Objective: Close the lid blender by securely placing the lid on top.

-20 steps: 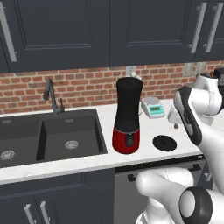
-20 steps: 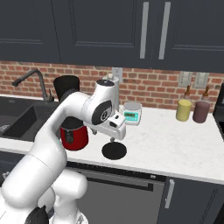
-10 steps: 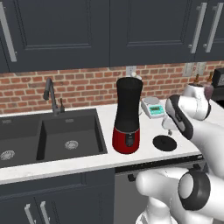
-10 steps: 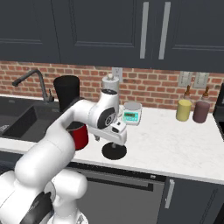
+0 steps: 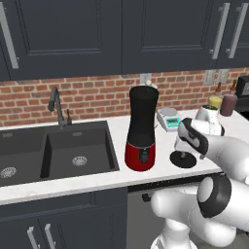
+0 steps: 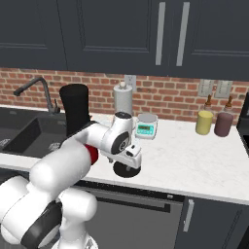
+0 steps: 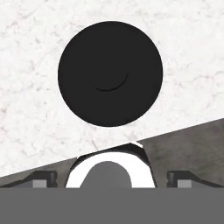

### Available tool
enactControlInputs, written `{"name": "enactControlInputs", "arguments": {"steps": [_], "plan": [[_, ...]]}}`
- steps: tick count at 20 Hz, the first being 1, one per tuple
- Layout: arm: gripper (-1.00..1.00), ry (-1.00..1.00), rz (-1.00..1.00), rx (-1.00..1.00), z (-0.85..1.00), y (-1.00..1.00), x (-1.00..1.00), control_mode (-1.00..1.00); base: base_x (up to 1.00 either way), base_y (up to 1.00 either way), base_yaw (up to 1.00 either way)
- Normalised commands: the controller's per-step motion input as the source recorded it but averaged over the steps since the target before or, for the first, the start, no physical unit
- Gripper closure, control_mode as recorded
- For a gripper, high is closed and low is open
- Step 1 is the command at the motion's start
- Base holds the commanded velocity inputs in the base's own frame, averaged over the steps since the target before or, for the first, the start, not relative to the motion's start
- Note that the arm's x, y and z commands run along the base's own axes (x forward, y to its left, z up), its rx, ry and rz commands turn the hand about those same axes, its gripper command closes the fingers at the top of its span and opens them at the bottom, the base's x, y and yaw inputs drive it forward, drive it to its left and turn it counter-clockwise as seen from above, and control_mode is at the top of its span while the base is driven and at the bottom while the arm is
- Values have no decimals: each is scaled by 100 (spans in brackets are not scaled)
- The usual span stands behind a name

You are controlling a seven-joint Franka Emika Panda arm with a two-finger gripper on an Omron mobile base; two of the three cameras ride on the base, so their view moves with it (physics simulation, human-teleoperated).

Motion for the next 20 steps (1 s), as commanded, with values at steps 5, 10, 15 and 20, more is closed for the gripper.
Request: {"name": "enactControlInputs", "arguments": {"steps": [5,10,15,20], "plan": [[-100,0,0,0,-42,5,34,-100,0,0,0],[-100,0,0,0,-16,0,36,-100,0,0,0],[-100,0,0,0,-7,0,39,-100,0,0,0],[-100,0,0,0,-16,0,31,-100,0,0,0]]}}
